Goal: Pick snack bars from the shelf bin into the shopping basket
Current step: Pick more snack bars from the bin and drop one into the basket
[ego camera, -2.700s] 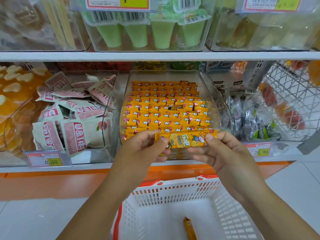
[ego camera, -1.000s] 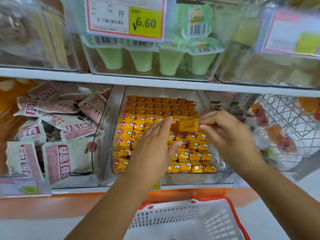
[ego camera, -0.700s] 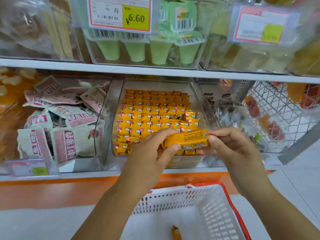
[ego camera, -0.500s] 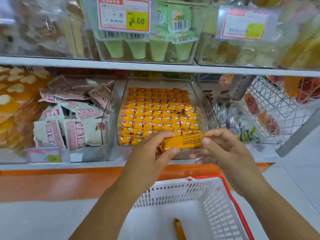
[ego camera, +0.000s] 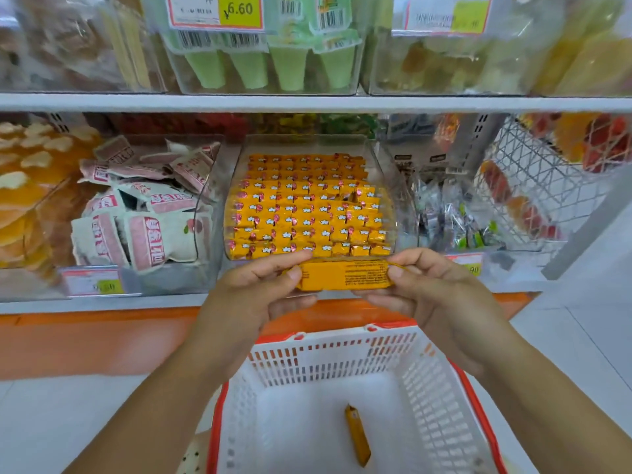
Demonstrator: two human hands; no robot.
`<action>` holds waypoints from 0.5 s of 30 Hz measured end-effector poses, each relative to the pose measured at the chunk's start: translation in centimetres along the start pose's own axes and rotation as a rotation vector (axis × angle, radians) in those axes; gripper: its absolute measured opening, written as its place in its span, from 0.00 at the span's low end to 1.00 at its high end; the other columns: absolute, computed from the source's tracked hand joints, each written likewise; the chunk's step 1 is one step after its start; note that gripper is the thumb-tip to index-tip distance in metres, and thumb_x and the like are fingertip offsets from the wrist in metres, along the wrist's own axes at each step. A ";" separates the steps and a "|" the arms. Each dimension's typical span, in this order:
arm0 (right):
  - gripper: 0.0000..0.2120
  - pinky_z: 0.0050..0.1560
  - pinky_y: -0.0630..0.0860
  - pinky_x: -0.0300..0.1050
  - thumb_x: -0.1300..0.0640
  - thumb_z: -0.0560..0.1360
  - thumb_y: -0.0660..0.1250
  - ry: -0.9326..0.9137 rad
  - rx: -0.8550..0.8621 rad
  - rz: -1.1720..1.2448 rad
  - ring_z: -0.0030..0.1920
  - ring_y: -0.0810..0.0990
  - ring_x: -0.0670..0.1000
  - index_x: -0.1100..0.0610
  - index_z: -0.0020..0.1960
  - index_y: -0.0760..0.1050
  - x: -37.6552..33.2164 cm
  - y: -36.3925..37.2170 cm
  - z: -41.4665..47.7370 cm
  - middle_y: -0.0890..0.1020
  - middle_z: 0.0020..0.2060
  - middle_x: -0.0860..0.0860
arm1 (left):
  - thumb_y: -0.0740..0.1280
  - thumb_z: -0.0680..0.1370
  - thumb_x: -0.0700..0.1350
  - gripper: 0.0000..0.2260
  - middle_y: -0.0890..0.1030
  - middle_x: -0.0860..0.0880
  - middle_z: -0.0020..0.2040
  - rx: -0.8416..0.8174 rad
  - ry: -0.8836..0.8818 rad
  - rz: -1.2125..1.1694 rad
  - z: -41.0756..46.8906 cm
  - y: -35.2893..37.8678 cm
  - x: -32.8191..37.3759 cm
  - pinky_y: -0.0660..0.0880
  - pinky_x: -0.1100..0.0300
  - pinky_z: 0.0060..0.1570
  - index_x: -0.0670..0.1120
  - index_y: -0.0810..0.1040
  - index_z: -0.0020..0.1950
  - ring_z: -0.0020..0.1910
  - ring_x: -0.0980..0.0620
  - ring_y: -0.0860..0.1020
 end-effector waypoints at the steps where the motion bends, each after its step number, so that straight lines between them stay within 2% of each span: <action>1: 0.11 0.46 0.83 0.45 0.61 0.66 0.69 0.004 -0.001 0.016 0.47 0.85 0.62 0.62 0.47 0.74 0.1 0.1 0.2 0.85 0.47 0.63 | 0.65 0.77 0.38 0.12 0.85 0.43 0.54 0.000 -0.002 -0.009 0.2 -0.1 0.1 0.81 0.61 0.43 0.50 0.85 0.53 0.51 0.45 0.85; 3: 0.09 0.44 0.83 0.44 0.62 0.69 0.67 0.016 0.003 0.049 0.48 0.85 0.62 0.62 0.48 0.73 0.1 0.1 0.8 0.85 0.48 0.63 | 0.64 0.77 0.38 0.13 0.85 0.42 0.54 -0.025 -0.012 -0.026 0.8 0.1 0.5 0.81 0.62 0.43 0.50 0.84 0.54 0.51 0.45 0.85; 5: 0.12 0.45 0.83 0.43 0.63 0.69 0.66 0.025 0.004 0.069 0.50 0.85 0.63 0.62 0.52 0.73 -0.1 0.0 1.4 0.85 0.48 0.62 | 0.64 0.77 0.37 0.15 0.85 0.43 0.55 -0.093 -0.018 -0.029 1.2 0.5 0.8 0.81 0.62 0.45 0.50 0.81 0.60 0.52 0.46 0.84; 7: 0.14 0.46 0.83 0.44 0.66 0.70 0.64 0.027 0.021 0.082 0.50 0.85 0.63 0.63 0.56 0.73 -0.3 -0.3 1.7 0.85 0.43 0.60 | 0.64 0.75 0.36 0.18 0.85 0.43 0.54 -0.150 -0.003 -0.006 1.6 0.8 1.1 0.80 0.62 0.47 0.51 0.79 0.62 0.53 0.47 0.84; 9: 0.14 0.44 0.83 0.44 0.66 0.71 0.65 0.015 0.055 0.058 0.48 0.85 0.63 0.63 0.56 0.74 -0.5 -0.8 1.9 0.83 0.39 0.59 | 0.64 0.76 0.35 0.18 0.86 0.42 0.51 -0.125 0.028 0.017 1.9 0.7 1.2 0.81 0.62 0.46 0.53 0.79 0.60 0.52 0.46 0.84; 12: 0.11 0.44 0.83 0.45 0.52 0.62 0.77 -0.056 0.104 -0.092 0.46 0.86 0.62 0.54 0.42 0.80 -0.5 -1.6 2.0 0.84 0.38 0.57 | 0.66 0.71 0.42 0.10 0.86 0.44 0.44 -0.013 0.066 0.024 2.2 0.4 1.0 0.81 0.63 0.38 0.53 0.87 0.45 0.46 0.48 0.86; 14: 0.18 0.52 0.81 0.53 0.40 0.56 0.80 -0.099 0.154 -0.221 0.43 0.86 0.56 0.49 0.36 0.80 -0.3 -2.1 1.9 0.84 0.35 0.50 | 0.67 0.70 0.46 0.08 0.86 0.50 0.41 0.037 0.075 0.066 2.5 0.2 0.6 0.81 0.63 0.42 0.51 0.87 0.39 0.45 0.50 0.85; 15: 0.20 0.56 0.79 0.58 0.37 0.55 0.80 -0.116 0.177 -0.231 0.41 0.86 0.53 0.50 0.35 0.79 -0.2 -2.2 1.8 0.83 0.34 0.48 | 0.68 0.70 0.47 0.08 0.85 0.53 0.40 0.056 0.079 0.076 2.5 0.2 0.4 0.81 0.62 0.46 0.50 0.87 0.38 0.46 0.50 0.85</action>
Point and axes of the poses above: each hand's wrist, its own z-axis towards the middle knuckle, its own y-axis out of the palm, x = y × z, the point moved 5 cm from there along z, towards the middle knuckle
